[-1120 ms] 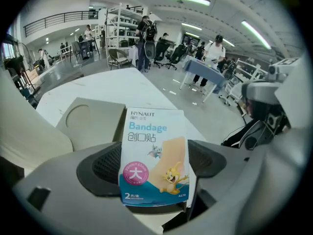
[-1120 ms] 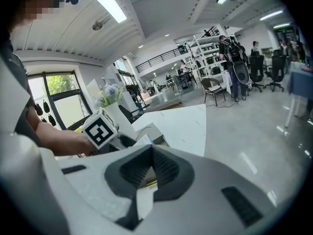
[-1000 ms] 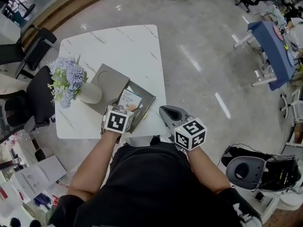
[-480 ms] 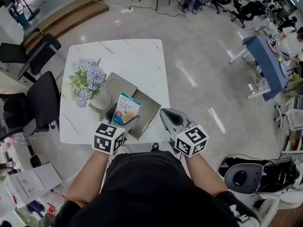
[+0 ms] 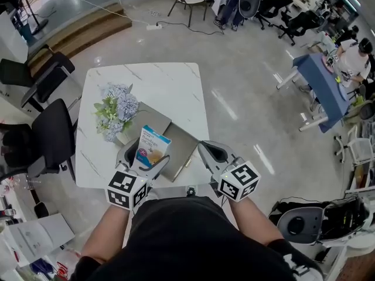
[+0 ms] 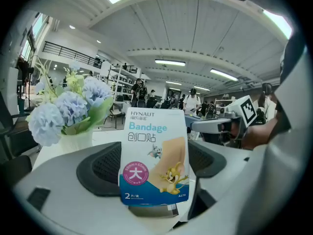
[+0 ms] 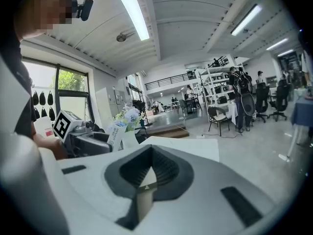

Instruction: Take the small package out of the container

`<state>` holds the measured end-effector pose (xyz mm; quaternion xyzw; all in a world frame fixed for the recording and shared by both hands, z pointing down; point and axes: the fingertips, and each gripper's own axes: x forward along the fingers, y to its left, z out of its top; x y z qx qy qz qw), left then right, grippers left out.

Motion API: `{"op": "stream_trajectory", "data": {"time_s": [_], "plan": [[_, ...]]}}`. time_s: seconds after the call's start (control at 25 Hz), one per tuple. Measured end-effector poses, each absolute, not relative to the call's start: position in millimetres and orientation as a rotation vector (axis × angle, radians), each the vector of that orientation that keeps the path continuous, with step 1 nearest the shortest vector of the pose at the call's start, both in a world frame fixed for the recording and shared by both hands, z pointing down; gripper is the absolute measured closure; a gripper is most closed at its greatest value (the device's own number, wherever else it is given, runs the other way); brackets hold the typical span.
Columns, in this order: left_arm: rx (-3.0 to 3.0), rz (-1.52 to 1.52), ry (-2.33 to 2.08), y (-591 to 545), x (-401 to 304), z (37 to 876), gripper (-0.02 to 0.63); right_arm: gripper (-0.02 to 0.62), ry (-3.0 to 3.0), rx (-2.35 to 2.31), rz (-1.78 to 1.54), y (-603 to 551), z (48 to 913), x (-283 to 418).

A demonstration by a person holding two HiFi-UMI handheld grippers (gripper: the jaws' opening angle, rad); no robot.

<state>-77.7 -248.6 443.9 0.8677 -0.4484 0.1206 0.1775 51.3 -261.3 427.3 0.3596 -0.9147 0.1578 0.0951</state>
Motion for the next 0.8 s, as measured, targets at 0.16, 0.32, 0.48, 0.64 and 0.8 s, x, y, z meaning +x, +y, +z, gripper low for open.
{"op": "stream_trajectory", "data": {"time_s": [0.16,0.32,0.48,0.64,0.8], "plan": [[2.474,0.340,-1.270,-247.4,-83.1,441.9,0.186,0.595,-2.712,1.093,0.454,-260.8,426.3,48.1],[2.489,0.321,-1.249,-246.4,-80.9,439.9,0.186,0.597,-2.710,1.117,0.458,-257.2,424.7,51.9],[2.485,0.314,-1.243,-246.4,-83.9,438.3,0.186,0.595,-2.713,1.149,0.468,-257.8,424.9,56.4],[2.500,0.327,-1.255,-243.6,-84.3,432.2,0.186,0.597,-2.710,1.164,0.480,-257.1,425.8,59.6],[2.522,0.345,-1.276,-243.0,-85.5,430.3,0.186,0.597,-2.710,1.167,0.483,-256.3,429.3,60.0]]}}
